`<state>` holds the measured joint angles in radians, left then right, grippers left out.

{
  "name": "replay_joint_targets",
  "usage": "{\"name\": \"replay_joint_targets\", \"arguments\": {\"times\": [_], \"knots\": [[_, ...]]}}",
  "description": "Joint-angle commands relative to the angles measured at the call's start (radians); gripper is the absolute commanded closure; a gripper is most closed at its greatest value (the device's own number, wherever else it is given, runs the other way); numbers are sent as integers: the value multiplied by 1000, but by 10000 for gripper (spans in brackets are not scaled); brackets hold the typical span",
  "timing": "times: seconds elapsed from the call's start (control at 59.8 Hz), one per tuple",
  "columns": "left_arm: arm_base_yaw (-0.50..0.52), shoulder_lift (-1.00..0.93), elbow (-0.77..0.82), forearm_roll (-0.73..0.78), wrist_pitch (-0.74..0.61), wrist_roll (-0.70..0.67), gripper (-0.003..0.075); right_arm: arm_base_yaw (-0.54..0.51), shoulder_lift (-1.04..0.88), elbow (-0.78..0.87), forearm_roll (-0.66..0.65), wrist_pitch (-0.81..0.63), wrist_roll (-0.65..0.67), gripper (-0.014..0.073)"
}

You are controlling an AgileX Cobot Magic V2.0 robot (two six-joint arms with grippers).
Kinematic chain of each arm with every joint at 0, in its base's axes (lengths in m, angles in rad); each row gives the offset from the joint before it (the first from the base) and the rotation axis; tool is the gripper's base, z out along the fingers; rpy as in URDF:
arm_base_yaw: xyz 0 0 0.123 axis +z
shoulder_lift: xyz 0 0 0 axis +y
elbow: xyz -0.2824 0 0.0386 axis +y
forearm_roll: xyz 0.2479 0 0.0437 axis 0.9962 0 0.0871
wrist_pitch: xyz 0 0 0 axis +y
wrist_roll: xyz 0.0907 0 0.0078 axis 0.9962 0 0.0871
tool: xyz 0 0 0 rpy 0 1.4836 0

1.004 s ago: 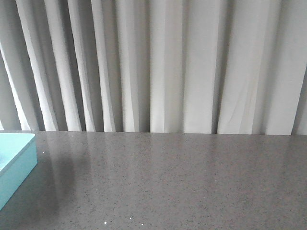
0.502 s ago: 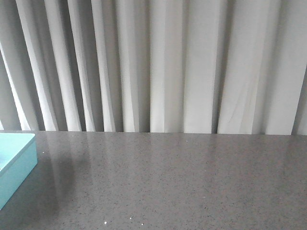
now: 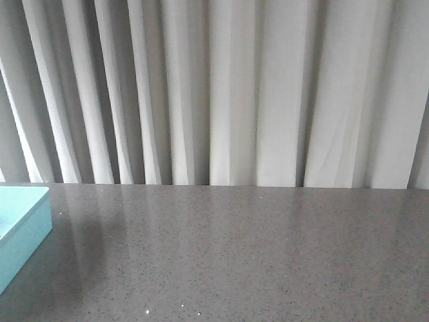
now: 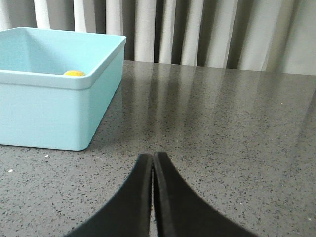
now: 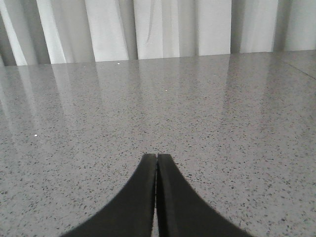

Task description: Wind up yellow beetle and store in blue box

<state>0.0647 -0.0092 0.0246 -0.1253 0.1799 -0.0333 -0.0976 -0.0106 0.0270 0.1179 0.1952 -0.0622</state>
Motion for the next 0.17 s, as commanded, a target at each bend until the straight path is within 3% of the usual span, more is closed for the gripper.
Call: {"name": "replay_joint_targets", "arguments": {"times": [0.0,0.151], "knots": [[-7,13,-15,-11,-70,-7,726,-5,-12,4,-4,-73,1,601],[-7,13,-15,-11,-70,-7,726,-5,-12,4,-4,-73,1,601]]}}
